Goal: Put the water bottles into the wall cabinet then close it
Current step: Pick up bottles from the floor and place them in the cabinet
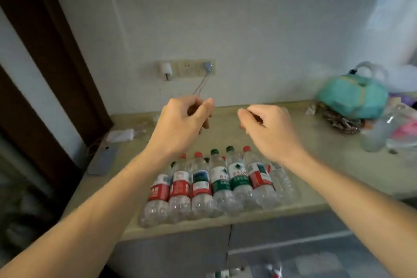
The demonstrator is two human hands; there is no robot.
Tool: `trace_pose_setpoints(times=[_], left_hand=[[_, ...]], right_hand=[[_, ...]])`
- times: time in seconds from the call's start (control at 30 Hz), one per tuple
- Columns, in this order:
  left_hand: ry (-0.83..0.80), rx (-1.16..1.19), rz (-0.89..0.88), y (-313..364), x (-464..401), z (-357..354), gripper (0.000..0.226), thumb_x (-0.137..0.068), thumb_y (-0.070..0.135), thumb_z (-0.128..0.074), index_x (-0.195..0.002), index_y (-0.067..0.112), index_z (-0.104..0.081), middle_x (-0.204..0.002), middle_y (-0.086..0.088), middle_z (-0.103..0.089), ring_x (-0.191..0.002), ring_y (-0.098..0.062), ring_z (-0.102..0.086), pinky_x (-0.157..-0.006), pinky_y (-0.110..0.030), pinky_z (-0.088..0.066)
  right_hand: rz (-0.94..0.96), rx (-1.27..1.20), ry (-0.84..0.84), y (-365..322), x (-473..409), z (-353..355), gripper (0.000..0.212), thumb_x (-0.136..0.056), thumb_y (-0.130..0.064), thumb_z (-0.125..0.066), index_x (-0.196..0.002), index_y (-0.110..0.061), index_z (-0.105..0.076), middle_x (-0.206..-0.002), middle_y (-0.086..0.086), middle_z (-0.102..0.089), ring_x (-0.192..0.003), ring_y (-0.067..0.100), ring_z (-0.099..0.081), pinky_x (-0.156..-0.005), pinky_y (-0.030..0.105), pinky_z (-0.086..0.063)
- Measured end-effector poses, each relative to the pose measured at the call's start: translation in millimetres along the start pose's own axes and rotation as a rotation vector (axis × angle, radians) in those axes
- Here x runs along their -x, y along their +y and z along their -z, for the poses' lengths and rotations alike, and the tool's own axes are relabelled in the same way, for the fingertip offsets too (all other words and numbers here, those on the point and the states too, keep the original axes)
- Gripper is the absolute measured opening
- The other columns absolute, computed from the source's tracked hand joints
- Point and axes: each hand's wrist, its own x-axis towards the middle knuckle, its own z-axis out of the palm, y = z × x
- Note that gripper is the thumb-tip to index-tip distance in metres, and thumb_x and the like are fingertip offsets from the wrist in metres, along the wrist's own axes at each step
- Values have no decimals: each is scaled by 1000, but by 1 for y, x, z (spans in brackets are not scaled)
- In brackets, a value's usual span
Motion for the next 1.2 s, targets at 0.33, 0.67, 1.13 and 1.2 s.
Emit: trace_pose_setpoints(times=[0.33,0.67,1.13,1.2], left_hand=[[-349,148,305,-108,150,-142,41,-105,33,-51,-69,20,-63,-48,9,-51,-45,-4,-43,-48,-22,-33],[-663,50,634,-292,278,-289,31,-106,30,-49,-85,14,-67,-67,1,-63,-57,-11,-57,-58,-29,-46],[-649,-259,695,-635,430,-501,20,-102,31,-52,-92,29,-69,-81,13,-70,-76,-11,-62,-61,-13,-41],[-736,-345,609,-675,445,-529,33,-104,31,-48,-130,18,-64,-128,-2,-67,-116,-21,-61,-91,-24,-45]], right_hand=[[-443,-104,-96,109,193,-40,42,-104,-23,-53,-72,3,-64,-62,15,-62,-59,29,-56,-60,37,-44],[-1172,-149,-120,281,383,-149,39,-106,-28,-47,-81,-11,-71,-65,2,-67,-55,12,-57,-53,29,-46],[-1295,-30,-341,602,542,-344,22,-104,-14,-49,-110,-3,-67,-98,17,-69,-79,25,-65,-67,33,-57],[-1235,69,-400,645,557,-372,22,-101,-12,-51,-112,-3,-68,-106,18,-68,-88,29,-66,-74,37,-58]])
